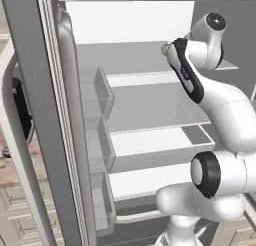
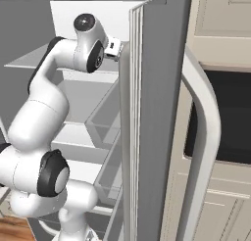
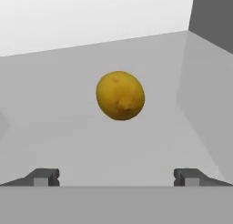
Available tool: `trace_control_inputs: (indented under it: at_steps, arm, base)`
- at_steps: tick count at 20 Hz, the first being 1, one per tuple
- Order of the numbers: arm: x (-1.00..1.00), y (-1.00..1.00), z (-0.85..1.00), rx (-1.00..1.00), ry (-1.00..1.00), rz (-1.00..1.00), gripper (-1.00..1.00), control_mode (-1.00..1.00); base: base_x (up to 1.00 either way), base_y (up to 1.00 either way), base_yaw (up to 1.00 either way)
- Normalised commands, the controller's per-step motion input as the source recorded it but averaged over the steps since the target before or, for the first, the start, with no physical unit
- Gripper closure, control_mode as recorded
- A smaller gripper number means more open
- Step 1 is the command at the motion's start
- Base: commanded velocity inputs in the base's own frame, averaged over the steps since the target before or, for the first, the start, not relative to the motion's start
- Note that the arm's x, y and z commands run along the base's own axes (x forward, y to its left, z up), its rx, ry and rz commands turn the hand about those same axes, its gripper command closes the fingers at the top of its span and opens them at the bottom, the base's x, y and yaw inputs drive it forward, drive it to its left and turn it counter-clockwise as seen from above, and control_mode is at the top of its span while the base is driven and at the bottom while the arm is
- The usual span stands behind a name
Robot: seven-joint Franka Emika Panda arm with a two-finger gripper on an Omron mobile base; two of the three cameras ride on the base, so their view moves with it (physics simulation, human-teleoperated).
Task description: Place the cold items (lemon and broccoli) from the fridge in one tupperware on the dining counter. Place the warm items (kebab skewer and hot dog) in the stove area in another tupperware.
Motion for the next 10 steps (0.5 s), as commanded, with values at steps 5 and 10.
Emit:
trace_control_inputs:
  at_steps: [5, 10]
  arm:
    - [0.43, -0.02, -0.13, 0.00, 0.13, 0.06, -1.00, -1.00]
    - [0.29, -0.17, 0.00, 0.00, 0.00, 0.04, -1.00, -1.00]
  base:
    - [0.00, 0.00, 0.00]
    - [0.00, 0.00, 0.00]
